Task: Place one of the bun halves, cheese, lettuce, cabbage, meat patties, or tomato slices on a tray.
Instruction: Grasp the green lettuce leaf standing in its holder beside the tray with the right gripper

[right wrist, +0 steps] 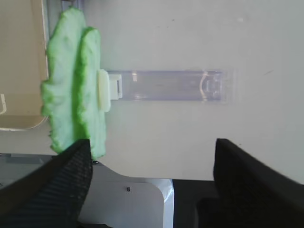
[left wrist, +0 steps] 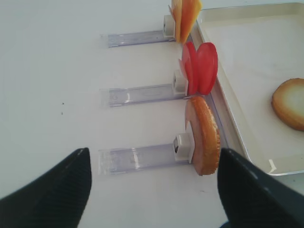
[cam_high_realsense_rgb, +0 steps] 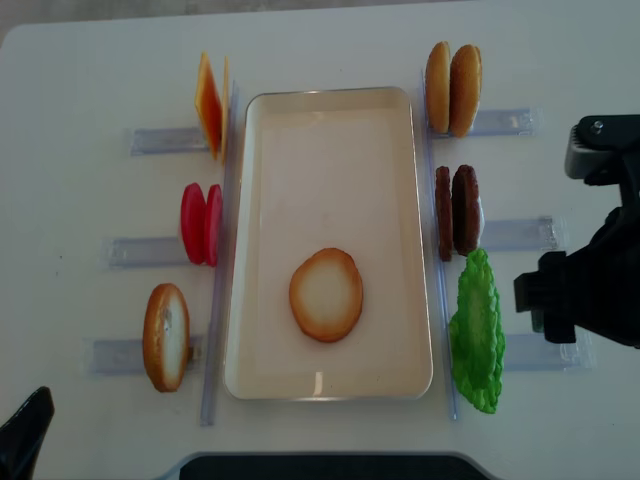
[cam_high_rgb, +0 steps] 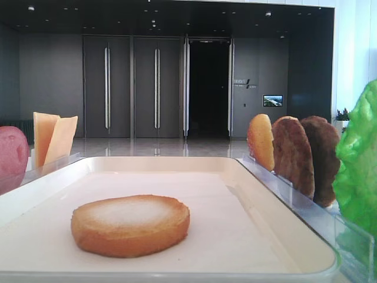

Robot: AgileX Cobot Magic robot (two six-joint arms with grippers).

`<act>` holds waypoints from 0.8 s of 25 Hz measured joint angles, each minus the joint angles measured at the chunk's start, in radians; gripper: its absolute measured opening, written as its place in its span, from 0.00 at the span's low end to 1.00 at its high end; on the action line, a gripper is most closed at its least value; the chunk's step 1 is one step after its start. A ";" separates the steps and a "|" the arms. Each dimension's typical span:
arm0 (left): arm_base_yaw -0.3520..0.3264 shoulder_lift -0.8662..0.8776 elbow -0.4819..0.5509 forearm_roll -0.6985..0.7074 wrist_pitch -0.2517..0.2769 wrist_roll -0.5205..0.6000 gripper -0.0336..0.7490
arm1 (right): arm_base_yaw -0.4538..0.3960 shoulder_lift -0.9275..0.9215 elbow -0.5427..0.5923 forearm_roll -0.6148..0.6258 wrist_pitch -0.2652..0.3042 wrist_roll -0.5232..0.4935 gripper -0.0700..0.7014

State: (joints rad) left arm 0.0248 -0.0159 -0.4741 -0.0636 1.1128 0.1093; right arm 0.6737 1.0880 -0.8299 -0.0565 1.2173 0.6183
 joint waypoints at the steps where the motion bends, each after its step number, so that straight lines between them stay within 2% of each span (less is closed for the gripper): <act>1: 0.000 0.000 0.000 0.000 0.000 0.000 0.85 | 0.029 0.009 -0.007 -0.010 -0.003 0.028 0.78; 4: 0.000 0.000 0.000 0.000 0.000 0.000 0.85 | 0.097 0.045 -0.050 -0.026 -0.011 0.066 0.78; 7: 0.000 0.000 0.000 0.000 0.000 0.000 0.85 | 0.128 0.096 -0.095 -0.031 -0.015 0.073 0.78; 10: 0.000 0.000 0.000 0.000 0.000 0.000 0.85 | 0.137 0.145 -0.116 -0.042 -0.025 0.073 0.78; 16: 0.000 0.000 0.000 0.000 0.000 0.000 0.85 | 0.138 0.221 -0.118 -0.021 -0.104 0.051 0.78; 20: 0.000 0.000 0.000 0.000 0.000 0.000 0.85 | 0.138 0.260 -0.118 -0.019 -0.124 0.027 0.78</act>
State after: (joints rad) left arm 0.0248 -0.0159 -0.4741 -0.0636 1.1128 0.1093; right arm 0.8119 1.3483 -0.9474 -0.0757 1.0935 0.6451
